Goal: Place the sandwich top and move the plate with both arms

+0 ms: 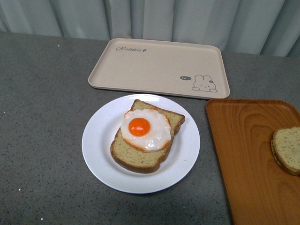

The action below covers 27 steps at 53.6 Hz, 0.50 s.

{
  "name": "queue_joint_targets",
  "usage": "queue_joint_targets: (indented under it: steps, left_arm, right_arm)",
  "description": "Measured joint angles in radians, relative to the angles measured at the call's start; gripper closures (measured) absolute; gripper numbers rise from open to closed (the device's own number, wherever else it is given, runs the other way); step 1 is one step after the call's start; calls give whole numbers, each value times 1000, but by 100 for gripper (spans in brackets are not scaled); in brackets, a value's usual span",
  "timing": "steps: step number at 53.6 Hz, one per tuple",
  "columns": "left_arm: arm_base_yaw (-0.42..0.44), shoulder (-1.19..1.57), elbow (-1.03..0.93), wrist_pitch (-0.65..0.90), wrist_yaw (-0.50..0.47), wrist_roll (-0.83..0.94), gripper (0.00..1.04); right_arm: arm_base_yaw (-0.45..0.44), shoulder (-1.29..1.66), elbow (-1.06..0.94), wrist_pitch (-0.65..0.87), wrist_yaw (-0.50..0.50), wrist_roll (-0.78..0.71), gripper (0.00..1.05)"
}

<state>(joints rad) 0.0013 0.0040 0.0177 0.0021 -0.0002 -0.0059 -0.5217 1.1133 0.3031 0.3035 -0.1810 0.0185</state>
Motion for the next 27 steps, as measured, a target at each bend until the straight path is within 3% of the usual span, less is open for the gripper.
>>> queue_joint_targets:
  steps: [8, 14, 27]
  left_arm:
    - [0, 0, 0, 0, 0, 0, 6]
    - [0, 0, 0, 0, 0, 0, 6]
    - [0, 0, 0, 0, 0, 0, 6]
  right_arm:
    - [-20, 211, 124, -101, -18, 36, 9]
    - [-23, 383, 229, -210, -88, 96, 9]
    - [-25, 650, 354, -275, -128, 140, 9]
